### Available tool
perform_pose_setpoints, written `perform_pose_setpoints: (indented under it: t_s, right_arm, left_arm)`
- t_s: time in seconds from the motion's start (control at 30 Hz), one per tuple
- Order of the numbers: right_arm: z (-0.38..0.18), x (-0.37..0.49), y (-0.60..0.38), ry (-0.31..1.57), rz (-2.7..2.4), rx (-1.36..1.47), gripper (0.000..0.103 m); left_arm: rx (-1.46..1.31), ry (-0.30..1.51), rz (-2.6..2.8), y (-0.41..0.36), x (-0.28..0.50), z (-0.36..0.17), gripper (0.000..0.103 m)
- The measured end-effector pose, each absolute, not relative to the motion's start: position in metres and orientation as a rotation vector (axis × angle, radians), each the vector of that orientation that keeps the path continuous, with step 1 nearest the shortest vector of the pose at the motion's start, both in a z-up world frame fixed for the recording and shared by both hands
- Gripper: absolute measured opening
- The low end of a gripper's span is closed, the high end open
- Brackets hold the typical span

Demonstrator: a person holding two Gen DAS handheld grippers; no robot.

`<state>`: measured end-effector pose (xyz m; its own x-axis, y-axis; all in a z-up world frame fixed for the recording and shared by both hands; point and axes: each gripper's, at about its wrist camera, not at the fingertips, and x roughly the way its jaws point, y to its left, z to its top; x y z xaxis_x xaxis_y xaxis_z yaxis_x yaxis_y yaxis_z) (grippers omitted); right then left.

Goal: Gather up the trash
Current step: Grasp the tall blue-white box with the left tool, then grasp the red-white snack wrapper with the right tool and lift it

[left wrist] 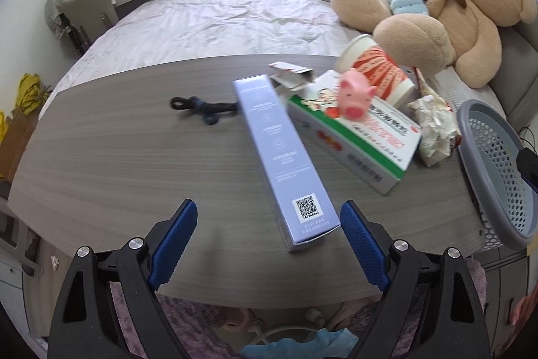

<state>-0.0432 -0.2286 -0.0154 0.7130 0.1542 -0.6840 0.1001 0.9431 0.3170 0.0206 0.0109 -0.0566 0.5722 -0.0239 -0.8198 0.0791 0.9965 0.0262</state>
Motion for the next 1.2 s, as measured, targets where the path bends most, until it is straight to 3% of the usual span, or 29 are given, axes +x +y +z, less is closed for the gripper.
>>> perform_pose_setpoints:
  t_s: [0.67,0.83,1.0,1.2]
  right_arm:
    - [-0.025,-0.04,-0.235,0.794,0.014,0.364,0.07]
    - [-0.028,-0.031,-0.24,0.802,0.0,0.357,0.07]
    - [-0.03,-0.012,-0.244,0.801,0.007,0.335,0.07]
    - [-0.028,0.017,-0.247,0.816,0.0,0.297,0.07]
  left_arm:
    - [-0.015,0.938,-0.045,0.021,0.064,-0.055,0.084]
    - [-0.017,0.967,-0.067,0.022,0.072,-0.064,0.066]
    - [-0.025,1.01,-0.093,0.023,0.077,-0.074,0.032]
    - [-0.024,1.004,-0.09,0.03,0.072,-0.072,0.031]
